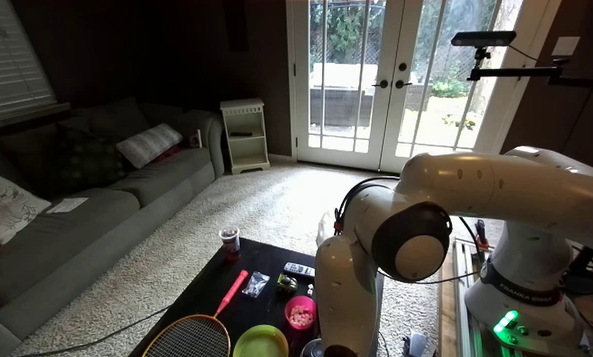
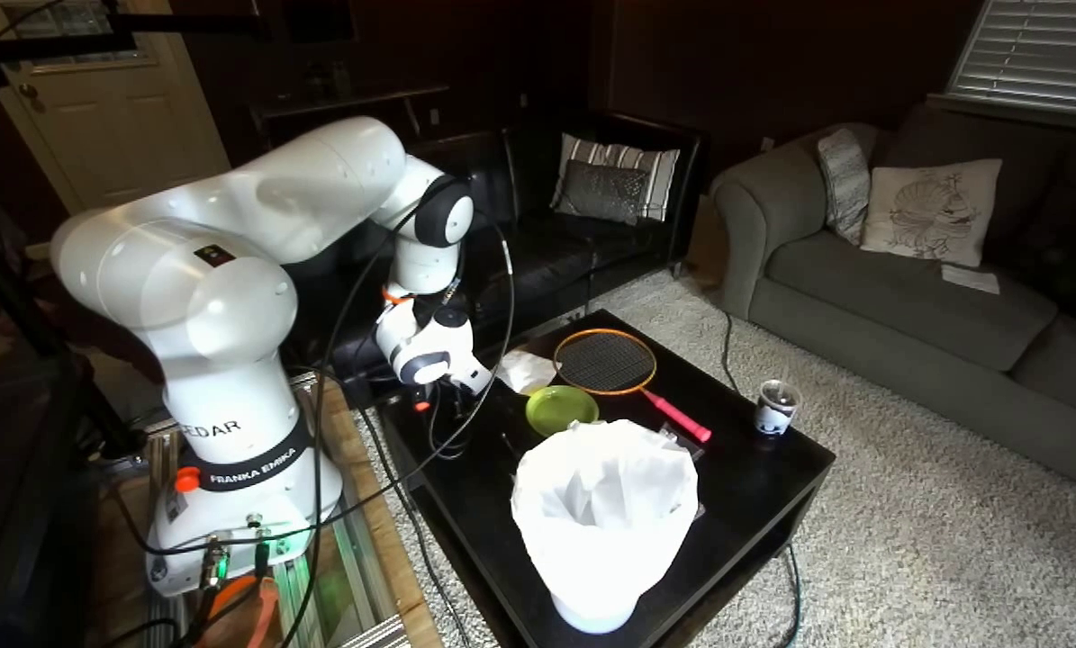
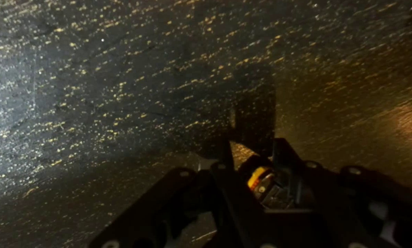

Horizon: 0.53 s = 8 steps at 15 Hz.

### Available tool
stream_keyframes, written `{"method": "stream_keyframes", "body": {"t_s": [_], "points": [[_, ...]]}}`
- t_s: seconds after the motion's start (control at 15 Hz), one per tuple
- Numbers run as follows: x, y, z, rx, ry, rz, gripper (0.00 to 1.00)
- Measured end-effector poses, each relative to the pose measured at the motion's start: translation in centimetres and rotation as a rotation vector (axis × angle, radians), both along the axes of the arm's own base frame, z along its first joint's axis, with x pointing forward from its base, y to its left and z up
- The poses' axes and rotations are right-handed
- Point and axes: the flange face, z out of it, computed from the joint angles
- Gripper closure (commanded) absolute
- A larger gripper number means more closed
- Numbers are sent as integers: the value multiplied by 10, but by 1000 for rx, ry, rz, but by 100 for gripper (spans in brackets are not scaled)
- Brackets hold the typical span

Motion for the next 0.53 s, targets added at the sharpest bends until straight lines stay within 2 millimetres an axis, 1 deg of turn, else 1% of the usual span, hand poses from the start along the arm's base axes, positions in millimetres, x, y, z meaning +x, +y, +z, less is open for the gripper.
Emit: {"method": "stream_keyframes", "body": {"t_s": [0.07,0.4,0.47,0.53], "points": [[1,0,0,-3,-5,5,38],[10,3,7,4,-68,1,5],[12,3,8,5,-80,-1,3],[14,3,9,5,-88,-2,24]]}}
